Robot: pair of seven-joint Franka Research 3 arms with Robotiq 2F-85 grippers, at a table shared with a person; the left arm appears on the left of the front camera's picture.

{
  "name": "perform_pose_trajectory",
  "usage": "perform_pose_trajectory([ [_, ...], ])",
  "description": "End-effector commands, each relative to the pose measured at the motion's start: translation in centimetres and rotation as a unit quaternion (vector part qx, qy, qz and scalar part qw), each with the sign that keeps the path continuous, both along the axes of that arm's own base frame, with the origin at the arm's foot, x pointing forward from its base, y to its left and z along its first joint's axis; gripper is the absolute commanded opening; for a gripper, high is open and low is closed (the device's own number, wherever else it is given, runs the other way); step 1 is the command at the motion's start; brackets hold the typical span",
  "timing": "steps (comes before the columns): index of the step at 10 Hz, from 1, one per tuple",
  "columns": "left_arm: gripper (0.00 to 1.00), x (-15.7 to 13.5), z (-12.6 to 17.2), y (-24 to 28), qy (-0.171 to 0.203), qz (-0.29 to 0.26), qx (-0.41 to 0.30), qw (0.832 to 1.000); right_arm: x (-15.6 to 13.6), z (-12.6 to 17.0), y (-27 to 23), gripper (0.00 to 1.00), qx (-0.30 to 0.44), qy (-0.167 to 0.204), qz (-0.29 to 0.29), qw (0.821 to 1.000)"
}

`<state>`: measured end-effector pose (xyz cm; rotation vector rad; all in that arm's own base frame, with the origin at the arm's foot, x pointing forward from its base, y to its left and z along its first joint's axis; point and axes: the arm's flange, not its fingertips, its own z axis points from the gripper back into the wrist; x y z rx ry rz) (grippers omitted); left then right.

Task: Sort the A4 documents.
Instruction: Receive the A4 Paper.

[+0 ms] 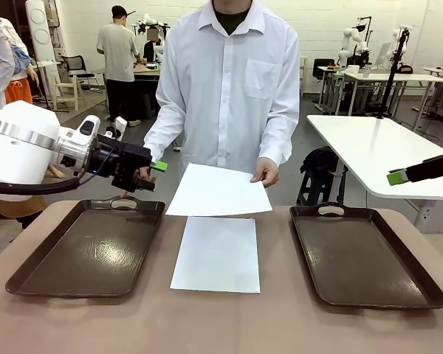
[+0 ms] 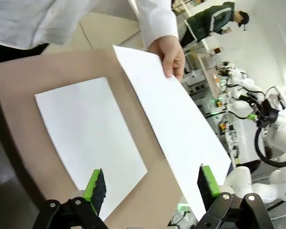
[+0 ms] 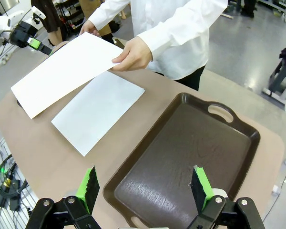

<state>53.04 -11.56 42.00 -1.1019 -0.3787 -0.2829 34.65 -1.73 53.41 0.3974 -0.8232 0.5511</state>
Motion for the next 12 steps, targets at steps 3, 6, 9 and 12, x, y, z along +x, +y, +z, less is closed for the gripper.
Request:
perform_pose_trajectory([
  [3,1.00,1.7,-1.3,-2.0,0.078,-0.018,-0.048,0.996,0.1,-0.2,0.0,1.00,0.006,0.001,0.004,1.000],
  [6,1.00,2.6,-2.4,-4.4,0.099,-0.040,-0.094,0.990,0.1,-0.2,0.0,1.00,0.006,0.001,0.004,1.000],
  [9,1.00,3.1,-3.3,-6.1,0.122,-0.058,-0.103,0.985,0.1,-0.2,0.0,1.00,0.006,0.001,0.004,1.000],
  [12,1.00,2.9,-4.8,-7.4,0.143,-0.049,-0.139,0.979,0.1,-0.2,0.0,1.00,0.006,0.001,0.004,1.000],
])
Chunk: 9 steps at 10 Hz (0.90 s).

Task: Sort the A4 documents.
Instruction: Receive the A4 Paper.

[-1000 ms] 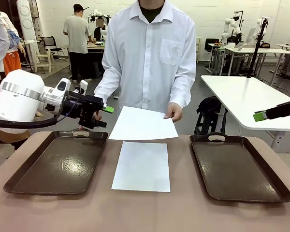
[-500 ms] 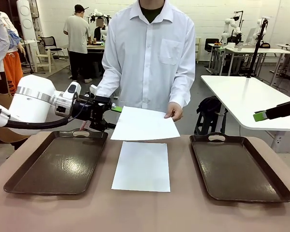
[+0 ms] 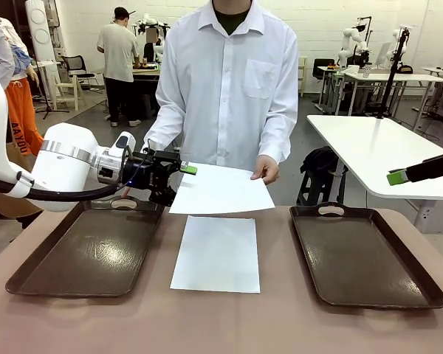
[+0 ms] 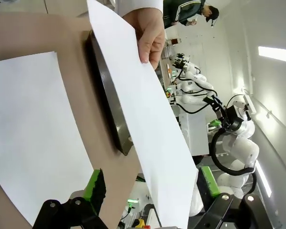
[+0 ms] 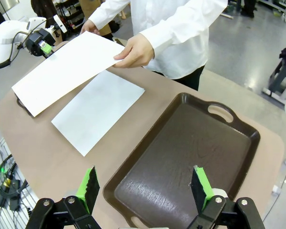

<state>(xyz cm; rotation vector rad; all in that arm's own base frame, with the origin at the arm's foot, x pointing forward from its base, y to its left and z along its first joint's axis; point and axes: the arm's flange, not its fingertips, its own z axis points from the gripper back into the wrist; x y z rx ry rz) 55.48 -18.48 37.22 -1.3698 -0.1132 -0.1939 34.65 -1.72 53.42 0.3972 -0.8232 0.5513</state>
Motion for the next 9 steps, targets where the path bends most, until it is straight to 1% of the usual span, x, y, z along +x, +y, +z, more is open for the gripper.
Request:
perform_pose_trajectory([
  [1,1.00,0.27,-0.38,-0.73,0.026,0.008,-0.038,0.999,0.14,-0.19,0.01,1.00,0.006,0.001,0.004,1.000],
  [2,1.00,0.05,-0.68,-0.74,0.019,0.010,-0.046,0.999,0.14,-0.19,0.01,1.00,0.006,0.001,0.004,1.000],
  [3,0.93,-0.16,-0.67,-0.65,-0.004,0.014,-0.034,0.999,0.14,-0.19,0.01,1.00,0.006,0.001,0.004,1.000],
  [4,0.81,-0.18,-0.50,-0.64,-0.004,0.012,-0.029,1.000,0.14,-0.19,0.01,1.00,0.006,0.001,0.004,1.000],
  [5,0.73,-0.20,-0.49,-0.64,-0.001,0.011,-0.028,1.000,0.14,-0.19,0.01,1.00,0.006,0.001,0.004,1.000],
  [6,0.61,-0.24,-0.57,-0.62,-0.001,0.014,-0.035,0.999,0.14,-0.19,0.01,1.00,0.006,0.001,0.004,1.000],
  [7,0.54,-0.24,-0.52,-0.57,-0.006,0.016,-0.041,0.999,0.14,-0.19,0.01,1.00,0.006,0.001,0.004,1.000],
  [8,0.42,-0.33,-0.41,-0.79,-0.008,0.013,-0.041,0.999,0.14,-0.19,0.01,1.00,0.006,0.001,0.004,1.000],
  [9,0.34,-0.39,-0.39,-0.95,-0.009,0.012,-0.043,0.999,0.14,-0.19,0.01,1.00,0.006,0.001,0.004,1.000],
])
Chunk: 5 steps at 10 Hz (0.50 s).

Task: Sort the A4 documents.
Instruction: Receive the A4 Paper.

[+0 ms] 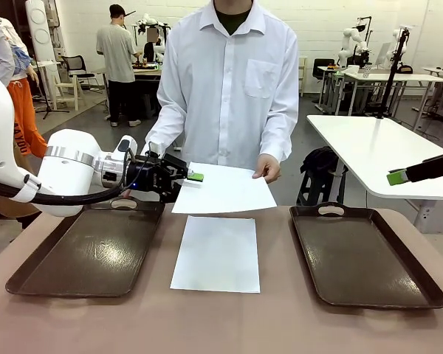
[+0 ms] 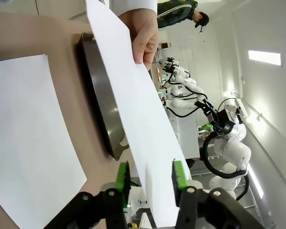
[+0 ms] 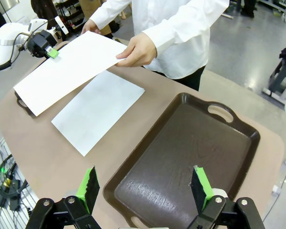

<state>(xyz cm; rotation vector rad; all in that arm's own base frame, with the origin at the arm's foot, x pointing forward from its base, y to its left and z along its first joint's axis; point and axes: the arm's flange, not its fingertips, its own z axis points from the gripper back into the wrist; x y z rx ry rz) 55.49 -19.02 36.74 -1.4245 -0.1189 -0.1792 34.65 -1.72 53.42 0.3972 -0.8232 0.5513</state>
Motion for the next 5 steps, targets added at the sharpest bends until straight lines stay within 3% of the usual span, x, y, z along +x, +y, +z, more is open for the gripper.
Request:
perform_pose_trajectory([
  [1,0.22,-0.40,0.06,-0.28,-0.013,0.010,-0.015,1.000,0.14,-0.19,0.01,1.00,0.006,0.002,0.004,1.000],
  [3,0.02,-0.41,0.07,0.10,-0.013,0.019,-0.011,1.000,0.14,-0.19,0.01,1.00,0.006,0.002,0.004,1.000],
  [5,0.00,-0.47,0.10,0.06,-0.012,0.023,-0.009,1.000,0.14,-0.19,0.01,1.00,0.006,0.002,0.004,1.000],
])
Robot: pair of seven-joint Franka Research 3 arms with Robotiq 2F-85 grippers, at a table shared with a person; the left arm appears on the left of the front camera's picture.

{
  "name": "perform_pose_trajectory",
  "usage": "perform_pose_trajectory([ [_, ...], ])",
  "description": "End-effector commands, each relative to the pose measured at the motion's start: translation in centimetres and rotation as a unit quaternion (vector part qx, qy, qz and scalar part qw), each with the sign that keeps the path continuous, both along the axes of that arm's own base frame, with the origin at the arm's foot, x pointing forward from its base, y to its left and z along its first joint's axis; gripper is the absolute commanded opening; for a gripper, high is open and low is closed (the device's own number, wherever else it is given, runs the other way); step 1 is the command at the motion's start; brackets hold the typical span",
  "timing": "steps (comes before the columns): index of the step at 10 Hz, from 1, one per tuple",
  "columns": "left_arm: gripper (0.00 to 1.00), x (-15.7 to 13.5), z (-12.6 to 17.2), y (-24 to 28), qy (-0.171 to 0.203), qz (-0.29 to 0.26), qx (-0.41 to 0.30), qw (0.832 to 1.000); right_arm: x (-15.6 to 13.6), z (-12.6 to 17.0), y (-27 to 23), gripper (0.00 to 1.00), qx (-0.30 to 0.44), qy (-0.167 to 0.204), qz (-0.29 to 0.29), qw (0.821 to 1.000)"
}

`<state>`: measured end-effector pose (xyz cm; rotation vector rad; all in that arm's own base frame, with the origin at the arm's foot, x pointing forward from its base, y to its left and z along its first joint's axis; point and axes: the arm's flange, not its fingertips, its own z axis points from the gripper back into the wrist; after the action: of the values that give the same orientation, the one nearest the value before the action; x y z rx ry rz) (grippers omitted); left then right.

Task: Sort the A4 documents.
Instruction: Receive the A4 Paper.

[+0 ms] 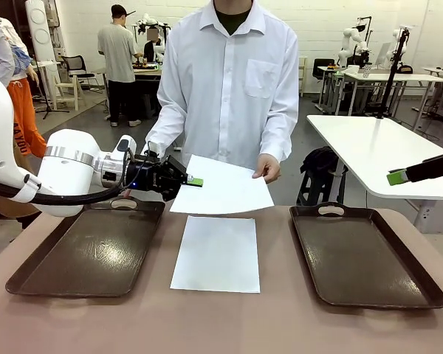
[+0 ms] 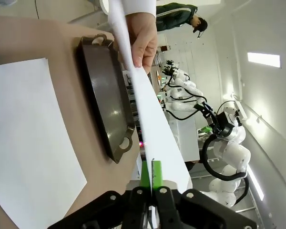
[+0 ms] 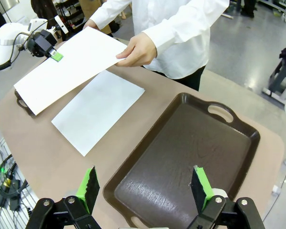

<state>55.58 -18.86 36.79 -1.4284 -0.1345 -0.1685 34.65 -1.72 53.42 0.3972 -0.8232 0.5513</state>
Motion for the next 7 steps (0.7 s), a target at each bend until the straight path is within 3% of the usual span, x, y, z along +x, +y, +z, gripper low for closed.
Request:
perform_pose_trajectory([
  [1,0.00,-0.5,0.0,-0.1,-0.009,0.014,-0.006,1.000,0.1,-0.2,0.0,1.00,0.006,0.002,0.004,1.000],
  [3,0.00,-0.6,0.0,-0.1,-0.004,0.009,0.004,1.000,0.1,-0.2,0.0,1.00,0.006,0.002,0.004,1.000],
  [5,0.00,-1.9,1.0,0.3,-0.025,-0.033,0.066,0.997,0.1,-0.2,0.0,1.00,0.006,0.002,0.004,1.000],
  [6,0.00,-0.1,-0.1,0.0,-0.001,-0.001,0.006,1.000,0.1,-0.2,0.0,1.00,0.006,0.002,0.004,1.000],
  [7,0.00,-0.1,-0.1,0.0,-0.001,-0.001,0.006,1.000,0.1,-0.2,0.0,1.00,0.006,0.002,0.004,1.000],
])
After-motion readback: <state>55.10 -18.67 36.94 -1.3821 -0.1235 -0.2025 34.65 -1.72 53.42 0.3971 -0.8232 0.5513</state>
